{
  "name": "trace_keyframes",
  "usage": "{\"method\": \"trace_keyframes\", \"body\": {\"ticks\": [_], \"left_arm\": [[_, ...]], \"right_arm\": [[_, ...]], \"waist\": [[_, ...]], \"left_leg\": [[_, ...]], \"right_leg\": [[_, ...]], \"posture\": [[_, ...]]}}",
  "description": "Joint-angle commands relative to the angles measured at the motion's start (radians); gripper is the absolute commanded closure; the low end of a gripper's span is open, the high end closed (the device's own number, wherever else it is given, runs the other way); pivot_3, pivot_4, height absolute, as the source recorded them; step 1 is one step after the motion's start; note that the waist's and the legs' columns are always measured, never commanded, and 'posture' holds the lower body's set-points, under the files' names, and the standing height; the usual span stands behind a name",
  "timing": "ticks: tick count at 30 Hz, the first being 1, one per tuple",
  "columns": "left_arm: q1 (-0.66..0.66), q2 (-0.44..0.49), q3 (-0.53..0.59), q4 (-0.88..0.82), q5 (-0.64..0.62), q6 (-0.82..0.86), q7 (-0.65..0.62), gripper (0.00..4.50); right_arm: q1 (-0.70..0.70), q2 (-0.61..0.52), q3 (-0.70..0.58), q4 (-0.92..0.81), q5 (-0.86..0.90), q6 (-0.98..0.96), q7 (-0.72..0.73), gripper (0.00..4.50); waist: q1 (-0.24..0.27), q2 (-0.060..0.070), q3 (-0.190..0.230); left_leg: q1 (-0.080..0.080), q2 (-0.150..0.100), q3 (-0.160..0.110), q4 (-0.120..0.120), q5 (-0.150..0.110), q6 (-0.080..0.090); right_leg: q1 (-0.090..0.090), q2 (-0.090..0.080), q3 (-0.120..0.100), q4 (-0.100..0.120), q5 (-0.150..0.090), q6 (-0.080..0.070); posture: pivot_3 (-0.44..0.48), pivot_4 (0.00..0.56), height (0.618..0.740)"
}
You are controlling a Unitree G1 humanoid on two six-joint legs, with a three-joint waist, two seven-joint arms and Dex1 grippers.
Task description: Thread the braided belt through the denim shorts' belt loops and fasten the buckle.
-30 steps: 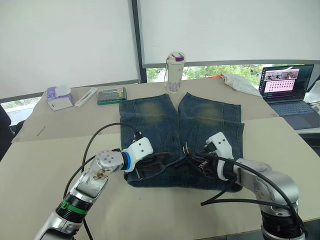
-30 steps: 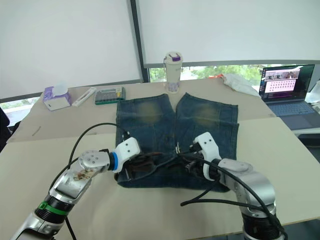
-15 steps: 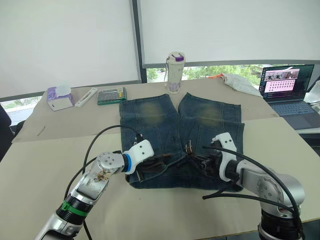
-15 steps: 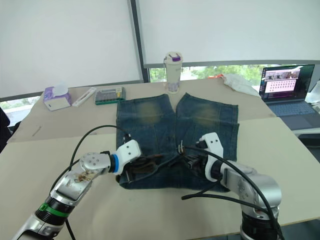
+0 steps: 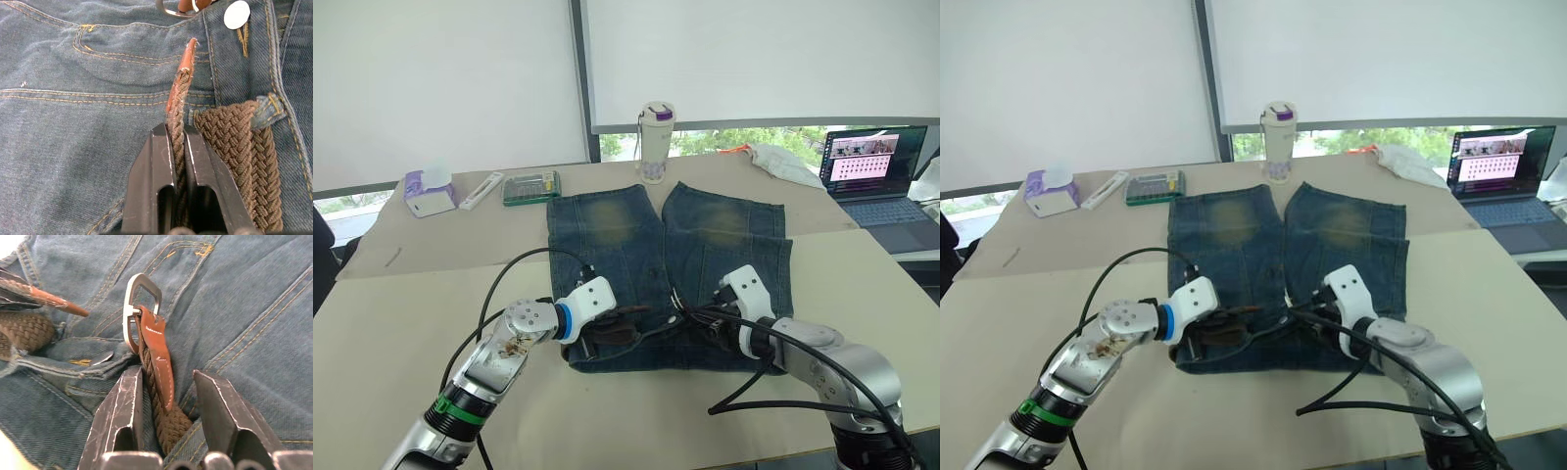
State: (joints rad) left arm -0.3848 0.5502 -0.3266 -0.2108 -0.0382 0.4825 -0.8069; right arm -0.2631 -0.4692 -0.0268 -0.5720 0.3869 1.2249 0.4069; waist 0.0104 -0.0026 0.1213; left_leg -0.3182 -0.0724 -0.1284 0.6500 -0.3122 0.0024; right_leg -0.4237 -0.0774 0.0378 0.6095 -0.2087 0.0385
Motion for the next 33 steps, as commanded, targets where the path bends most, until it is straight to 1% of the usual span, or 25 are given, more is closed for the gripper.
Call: {"method": "trace_keyframes", "body": {"ticks": [1,7,12,15,18,21,28,31,33], "left_arm": [[-0.001,-0.002,0.005,-0.033,0.004,-0.008,0.002,4.50],[0.000,-0.003,0.005,-0.032,0.004,-0.007,0.004,4.50],[-0.001,-0.005,0.006,-0.031,0.005,-0.006,0.006,4.50],[0.000,-0.004,0.007,-0.031,0.005,-0.006,0.006,4.50],[0.000,-0.004,0.008,-0.030,0.005,-0.007,0.006,4.50],[-0.001,-0.004,0.008,-0.030,0.004,-0.006,0.006,4.50],[-0.006,-0.004,0.007,-0.031,0.004,-0.004,0.004,4.50],[-0.009,-0.006,0.007,-0.031,0.004,-0.002,0.005,4.50],[-0.010,-0.006,0.007,-0.031,0.005,-0.001,0.006,4.50]], "right_arm": [[-0.013,-0.001,-0.011,-0.018,-0.003,-0.029,-0.019,2.68],[-0.047,0.054,-0.073,-0.024,0.067,0.015,-0.019,2.68],[-0.055,0.056,-0.081,-0.029,0.113,0.042,-0.001,2.68],[-0.054,0.028,-0.052,-0.023,0.091,0.024,-0.013,2.68],[-0.046,-0.028,0.018,-0.025,0.055,-0.013,-0.011,2.68],[-0.038,-0.053,0.056,-0.031,0.050,-0.036,-0.004,2.68],[-0.050,-0.120,0.149,-0.014,-0.033,-0.111,-0.023,2.68],[-0.057,-0.156,0.190,-0.012,-0.059,-0.125,-0.011,3.46],[-0.057,-0.170,0.205,-0.022,-0.053,-0.122,-0.001,4.20]], "waist": [[0.000,0.000,0.000],[-0.001,0.000,0.000],[0.000,0.000,0.000],[0.000,0.000,0.000],[-0.001,0.000,0.000],[-0.001,0.000,0.000],[0.000,0.000,0.000],[0.000,0.000,0.000],[0.001,0.000,0.000]], "left_leg": [[0.000,0.000,0.000,0.000,0.000,0.000],[0.000,0.000,0.000,0.000,0.000,0.000],[0.000,0.000,0.000,0.000,0.000,0.000],[0.000,0.000,0.000,0.000,0.000,0.000],[0.000,0.000,0.000,0.000,0.000,0.000],[0.000,0.000,0.000,0.000,0.000,0.000],[0.000,0.000,0.000,0.000,0.000,0.000],[0.000,0.000,0.000,0.000,0.000,0.000],[0.000,0.000,0.000,0.000,0.000,0.000]], "right_leg": [[0.000,0.000,0.000,0.000,0.000,0.000],[0.000,0.000,0.000,0.000,0.000,0.000],[0.000,0.000,0.000,0.000,0.000,0.000],[0.000,0.000,0.000,0.000,0.000,0.000],[0.000,0.000,0.000,0.000,0.000,0.000],[0.000,0.000,0.000,0.000,0.000,0.000],[0.000,0.000,0.000,0.000,0.000,0.000],[0.000,0.000,0.000,0.000,0.000,0.000],[0.001,0.000,0.000,0.000,0.000,0.000]], "posture": [[0.000,0.150,0.740],[0.000,0.150,0.740],[0.000,0.150,0.740],[0.000,0.150,0.740],[0.000,0.150,0.740],[0.000,0.150,0.740],[0.000,0.150,0.740],[0.000,0.150,0.740],[0.000,0.150,0.740]]}}
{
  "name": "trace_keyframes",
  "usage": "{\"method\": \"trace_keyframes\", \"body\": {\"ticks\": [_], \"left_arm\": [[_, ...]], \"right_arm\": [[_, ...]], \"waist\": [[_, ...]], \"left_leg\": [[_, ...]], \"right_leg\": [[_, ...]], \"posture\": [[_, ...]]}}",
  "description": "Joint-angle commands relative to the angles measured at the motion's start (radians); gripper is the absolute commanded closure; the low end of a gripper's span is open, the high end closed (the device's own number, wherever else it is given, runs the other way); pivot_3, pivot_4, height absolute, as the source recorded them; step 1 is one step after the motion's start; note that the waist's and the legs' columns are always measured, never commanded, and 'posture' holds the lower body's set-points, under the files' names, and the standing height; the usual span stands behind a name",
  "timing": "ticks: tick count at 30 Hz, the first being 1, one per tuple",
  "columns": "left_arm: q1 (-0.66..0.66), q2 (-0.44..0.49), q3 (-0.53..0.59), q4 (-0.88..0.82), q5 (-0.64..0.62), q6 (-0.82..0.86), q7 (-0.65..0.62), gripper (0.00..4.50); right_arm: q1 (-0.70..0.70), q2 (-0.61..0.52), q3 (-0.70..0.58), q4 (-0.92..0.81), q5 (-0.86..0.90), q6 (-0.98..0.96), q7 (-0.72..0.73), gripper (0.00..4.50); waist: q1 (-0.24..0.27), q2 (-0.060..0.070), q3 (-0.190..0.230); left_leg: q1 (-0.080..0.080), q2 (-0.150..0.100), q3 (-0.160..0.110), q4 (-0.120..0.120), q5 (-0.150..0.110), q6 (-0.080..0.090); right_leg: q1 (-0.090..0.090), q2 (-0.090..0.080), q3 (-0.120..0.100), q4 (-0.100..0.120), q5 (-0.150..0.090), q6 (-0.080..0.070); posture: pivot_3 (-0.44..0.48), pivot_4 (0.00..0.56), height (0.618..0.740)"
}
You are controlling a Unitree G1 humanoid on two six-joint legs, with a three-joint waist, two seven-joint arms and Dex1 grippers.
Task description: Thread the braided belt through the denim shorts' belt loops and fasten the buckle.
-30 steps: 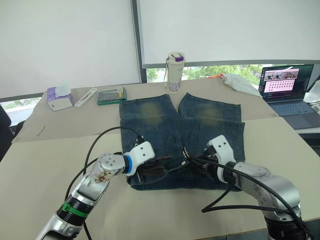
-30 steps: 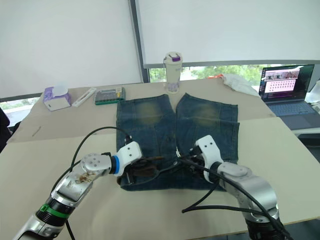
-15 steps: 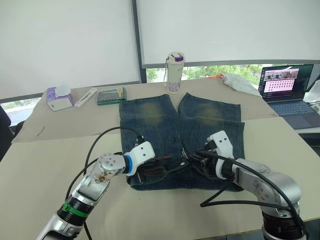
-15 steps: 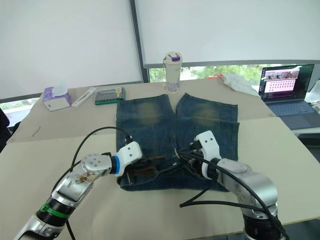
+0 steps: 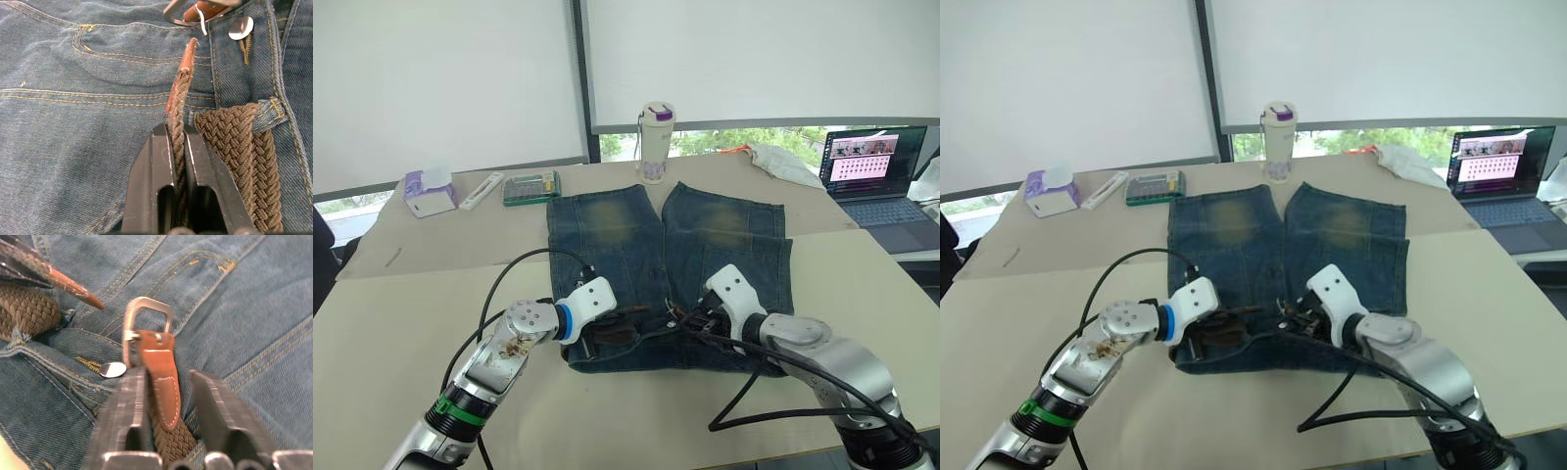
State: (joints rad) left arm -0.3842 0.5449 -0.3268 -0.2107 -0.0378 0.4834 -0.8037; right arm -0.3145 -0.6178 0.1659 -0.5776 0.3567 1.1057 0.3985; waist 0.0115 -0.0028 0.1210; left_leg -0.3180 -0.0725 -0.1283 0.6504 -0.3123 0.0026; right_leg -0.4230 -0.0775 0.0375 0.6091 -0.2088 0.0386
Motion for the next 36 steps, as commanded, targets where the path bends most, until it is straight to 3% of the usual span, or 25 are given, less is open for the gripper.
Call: {"method": "trace_keyframes", "body": {"ticks": [1,8,14,20,32,36], "left_arm": [[-0.011,-0.001,0.007,-0.032,0.005,-0.001,0.003,4.50],[-0.011,-0.005,0.006,-0.034,0.005,0.003,0.006,4.50],[-0.027,-0.027,0.005,-0.026,-0.005,0.009,0.010,4.50],[-0.093,-0.124,0.028,0.032,-0.063,0.058,0.015,4.50],[-0.179,-0.206,-0.014,0.108,-0.033,0.031,0.035,4.50],[-0.181,-0.194,0.030,0.098,-0.063,0.058,0.028,4.50]], "right_arm": [[-0.005,-0.023,0.013,-0.020,-0.018,-0.001,0.011,4.49],[-0.006,-0.032,-0.011,-0.024,-0.027,-0.002,0.002,4.49],[0.003,0.081,-0.180,-0.050,0.086,0.063,0.005,4.49],[-0.019,0.163,-0.292,-0.068,0.172,0.130,-0.008,4.49],[0.004,0.158,-0.265,-0.094,0.175,0.118,-0.043,4.49],[0.013,0.166,-0.269,-0.090,0.172,0.120,-0.056,4.49]], "waist": [[0.000,0.000,0.000],[0.001,0.000,0.000],[0.000,0.000,0.000],[0.003,0.000,0.000],[0.001,0.000,-0.001],[0.000,0.000,-0.001]], "left_leg": [[0.000,0.000,0.000,0.000,0.000,0.000],[0.000,0.000,0.000,0.000,0.000,0.000],[-0.001,0.000,0.000,0.001,0.000,0.000],[-0.001,0.000,0.000,0.001,0.000,0.001],[-0.001,0.000,0.000,0.002,0.000,0.000],[-0.001,0.000,0.000,0.002,0.000,0.000]], "right_leg": [[0.000,0.000,0.000,0.000,0.000,0.000],[0.000,0.000,0.000,0.000,0.000,0.000],[0.000,0.000,0.000,0.000,0.000,0.000],[0.000,0.000,0.000,0.000,0.000,0.000],[0.000,0.000,0.000,0.001,0.000,0.000],[0.000,0.000,0.000,0.001,0.000,0.000]], "posture": [[0.000,0.150,0.740],[0.000,0.150,0.740],[0.000,0.150,0.740],[0.000,0.150,0.740],[0.000,0.150,0.740],[0.000,0.150,0.740]]}}
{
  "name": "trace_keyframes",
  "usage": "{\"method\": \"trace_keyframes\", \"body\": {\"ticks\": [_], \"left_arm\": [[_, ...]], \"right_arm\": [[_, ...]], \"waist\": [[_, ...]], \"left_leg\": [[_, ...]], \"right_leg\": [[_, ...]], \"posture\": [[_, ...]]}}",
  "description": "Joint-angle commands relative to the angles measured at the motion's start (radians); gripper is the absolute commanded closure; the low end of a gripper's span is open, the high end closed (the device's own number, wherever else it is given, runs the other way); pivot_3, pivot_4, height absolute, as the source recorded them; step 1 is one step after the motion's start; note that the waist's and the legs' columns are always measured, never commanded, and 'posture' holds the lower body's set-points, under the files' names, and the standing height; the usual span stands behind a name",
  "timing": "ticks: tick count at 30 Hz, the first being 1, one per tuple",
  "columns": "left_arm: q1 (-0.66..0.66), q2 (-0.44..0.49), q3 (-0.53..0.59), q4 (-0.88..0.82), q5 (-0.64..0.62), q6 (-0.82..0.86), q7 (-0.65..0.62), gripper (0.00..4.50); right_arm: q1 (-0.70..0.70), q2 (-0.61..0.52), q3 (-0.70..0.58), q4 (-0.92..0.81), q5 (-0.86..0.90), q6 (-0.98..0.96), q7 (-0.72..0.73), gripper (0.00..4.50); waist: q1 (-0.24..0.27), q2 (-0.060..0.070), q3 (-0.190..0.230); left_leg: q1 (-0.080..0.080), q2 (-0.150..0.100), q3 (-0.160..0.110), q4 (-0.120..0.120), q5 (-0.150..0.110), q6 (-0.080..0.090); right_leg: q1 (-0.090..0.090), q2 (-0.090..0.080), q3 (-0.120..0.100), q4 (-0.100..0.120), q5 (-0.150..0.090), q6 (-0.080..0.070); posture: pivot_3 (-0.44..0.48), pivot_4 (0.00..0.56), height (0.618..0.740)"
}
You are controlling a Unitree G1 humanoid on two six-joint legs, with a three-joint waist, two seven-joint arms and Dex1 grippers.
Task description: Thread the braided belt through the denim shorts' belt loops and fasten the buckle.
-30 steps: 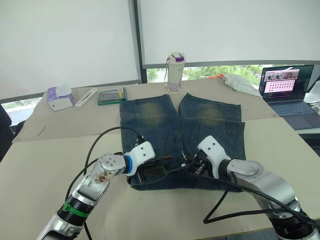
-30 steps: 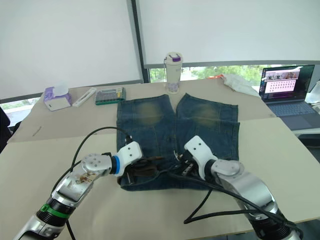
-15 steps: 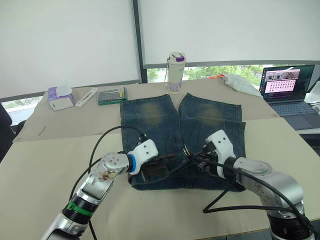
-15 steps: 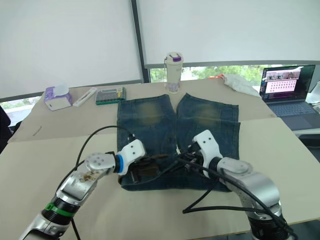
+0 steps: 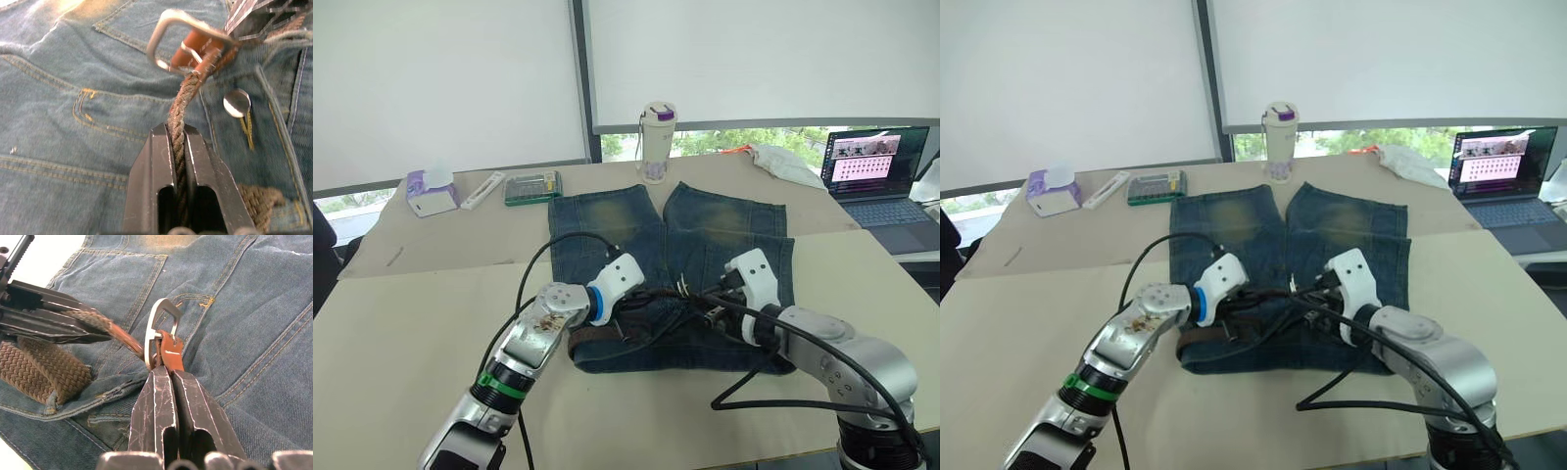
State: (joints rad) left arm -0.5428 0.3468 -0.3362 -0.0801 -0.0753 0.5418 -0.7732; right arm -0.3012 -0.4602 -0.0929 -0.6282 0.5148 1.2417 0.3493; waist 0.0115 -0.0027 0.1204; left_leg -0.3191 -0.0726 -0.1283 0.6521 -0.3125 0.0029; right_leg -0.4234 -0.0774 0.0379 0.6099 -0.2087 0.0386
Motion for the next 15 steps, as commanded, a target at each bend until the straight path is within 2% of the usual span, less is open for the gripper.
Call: {"method": "trace_keyframes", "body": {"ticks": [1,9,15], "left_arm": [[-0.020,0.010,0.051,-0.037,-0.034,0.007,-0.005,4.50],[0.013,0.066,0.095,-0.070,-0.089,0.016,-0.042,4.50],[-0.021,0.032,0.008,-0.020,-0.009,-0.029,-0.002,4.50]], "right_arm": [[0.003,0.009,-0.014,-0.037,0.013,-0.015,-0.010,4.49],[0.018,0.004,-0.022,-0.018,0.003,-0.022,-0.027,4.49],[0.013,-0.002,0.016,-0.040,0.019,-0.043,0.004,4.49]], "waist": [[0.000,0.000,0.000],[0.001,0.000,0.000],[0.001,0.000,0.000]], "left_leg": [[0.000,0.000,0.000,0.000,0.000,0.000],[0.000,0.000,0.000,0.000,0.000,0.000],[0.000,0.000,0.000,0.000,0.000,0.000]], "right_leg": [[0.000,0.000,0.000,0.000,0.000,0.000],[0.000,0.000,0.000,0.000,0.000,0.000],[0.000,0.000,0.000,0.000,0.000,0.000]], "posture": [[0.000,0.150,0.740],[0.000,0.150,0.740],[0.000,0.150,0.740]]}}
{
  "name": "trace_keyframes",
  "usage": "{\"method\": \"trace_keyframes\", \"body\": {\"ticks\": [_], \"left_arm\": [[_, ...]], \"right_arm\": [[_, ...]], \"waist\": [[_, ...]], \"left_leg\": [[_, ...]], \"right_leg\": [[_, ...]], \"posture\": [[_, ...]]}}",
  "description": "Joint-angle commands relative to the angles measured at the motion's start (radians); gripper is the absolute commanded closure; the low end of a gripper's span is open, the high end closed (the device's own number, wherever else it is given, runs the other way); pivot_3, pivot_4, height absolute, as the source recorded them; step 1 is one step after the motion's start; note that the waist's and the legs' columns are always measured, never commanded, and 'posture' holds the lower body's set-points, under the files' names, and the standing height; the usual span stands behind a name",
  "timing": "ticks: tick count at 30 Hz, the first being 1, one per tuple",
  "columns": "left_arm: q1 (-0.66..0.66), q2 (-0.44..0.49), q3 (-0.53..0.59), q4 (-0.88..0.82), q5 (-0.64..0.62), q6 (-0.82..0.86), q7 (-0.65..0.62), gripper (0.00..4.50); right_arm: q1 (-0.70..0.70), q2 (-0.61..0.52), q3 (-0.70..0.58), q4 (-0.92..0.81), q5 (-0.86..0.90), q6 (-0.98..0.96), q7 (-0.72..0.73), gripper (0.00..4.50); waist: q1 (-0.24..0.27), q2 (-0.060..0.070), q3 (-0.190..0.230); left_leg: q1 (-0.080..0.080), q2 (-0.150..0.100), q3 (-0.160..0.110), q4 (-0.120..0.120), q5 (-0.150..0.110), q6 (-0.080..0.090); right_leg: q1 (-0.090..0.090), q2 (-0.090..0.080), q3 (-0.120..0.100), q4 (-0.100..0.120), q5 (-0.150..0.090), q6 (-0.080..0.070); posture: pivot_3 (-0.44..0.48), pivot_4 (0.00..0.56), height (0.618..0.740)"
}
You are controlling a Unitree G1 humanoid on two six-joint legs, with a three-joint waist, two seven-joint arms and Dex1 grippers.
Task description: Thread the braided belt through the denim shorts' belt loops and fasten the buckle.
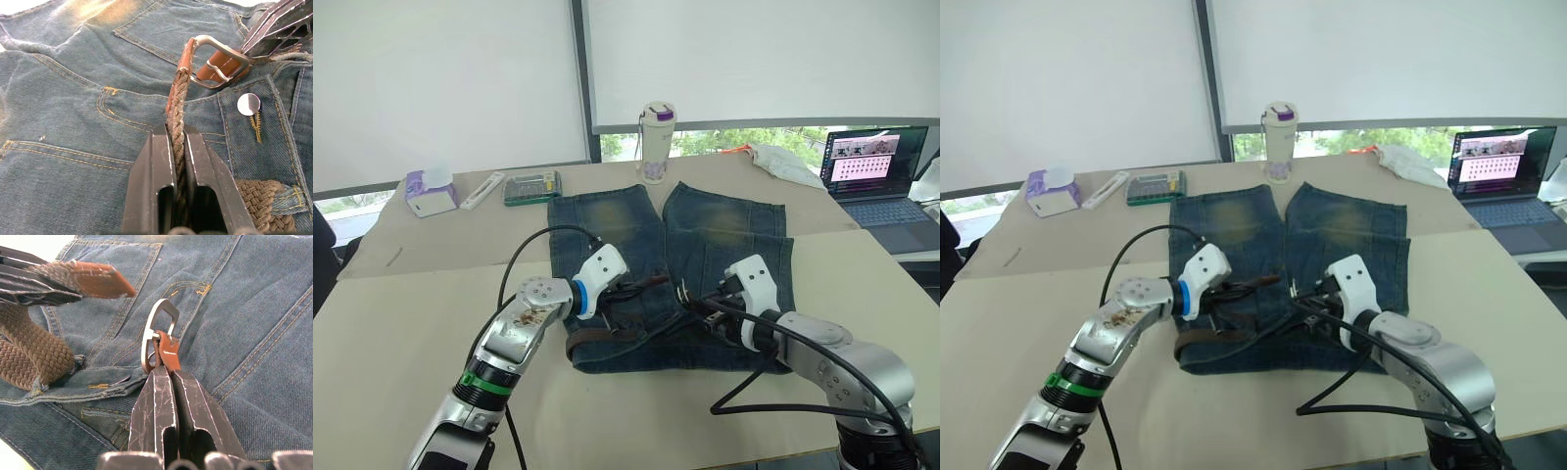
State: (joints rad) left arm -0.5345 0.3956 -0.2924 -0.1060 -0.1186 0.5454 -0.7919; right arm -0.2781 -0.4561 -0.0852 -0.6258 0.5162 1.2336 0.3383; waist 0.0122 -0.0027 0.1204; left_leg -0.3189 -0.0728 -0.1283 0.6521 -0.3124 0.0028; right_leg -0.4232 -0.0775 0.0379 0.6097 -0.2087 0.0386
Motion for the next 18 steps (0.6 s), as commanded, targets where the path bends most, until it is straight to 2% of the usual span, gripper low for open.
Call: {"method": "trace_keyframes", "body": {"ticks": [1,6,11,18], "left_arm": [[-0.037,-0.024,-0.055,0.019,0.050,-0.048,0.018,4.50],[-0.082,-0.077,-0.128,0.075,0.093,-0.134,0.000,4.50],[-0.101,-0.087,-0.129,0.107,0.089,-0.164,-0.035,4.50],[-0.076,-0.068,0.007,0.066,-0.023,-0.052,-0.049,4.50]], "right_arm": [[-0.011,-0.009,0.016,-0.046,0.016,-0.037,0.018,4.49],[-0.002,-0.037,0.068,-0.066,0.004,-0.054,0.032,4.49],[0.009,-0.048,0.095,-0.068,-0.011,-0.077,0.022,4.49],[0.020,0.004,0.017,-0.043,0.003,-0.078,-0.007,4.49]], "waist": [[0.000,0.000,0.000],[-0.001,0.000,0.000],[-0.003,0.000,0.000],[-0.003,0.000,0.000]], "left_leg": [[0.000,0.000,0.000,0.000,0.000,0.000],[0.000,0.000,0.000,0.000,0.000,0.000],[0.000,0.000,0.000,0.000,0.000,0.000],[0.000,0.000,0.001,0.000,0.000,0.000]], "right_leg": [[0.000,0.000,0.000,0.000,0.000,0.000],[0.000,0.000,0.000,0.000,0.000,0.000],[0.000,0.000,0.000,0.000,0.000,0.000],[0.000,0.000,0.001,0.000,0.000,0.000]], "posture": [[0.000,0.150,0.740],[0.000,0.150,0.740],[0.000,0.150,0.740],[0.000,0.150,0.740]]}}
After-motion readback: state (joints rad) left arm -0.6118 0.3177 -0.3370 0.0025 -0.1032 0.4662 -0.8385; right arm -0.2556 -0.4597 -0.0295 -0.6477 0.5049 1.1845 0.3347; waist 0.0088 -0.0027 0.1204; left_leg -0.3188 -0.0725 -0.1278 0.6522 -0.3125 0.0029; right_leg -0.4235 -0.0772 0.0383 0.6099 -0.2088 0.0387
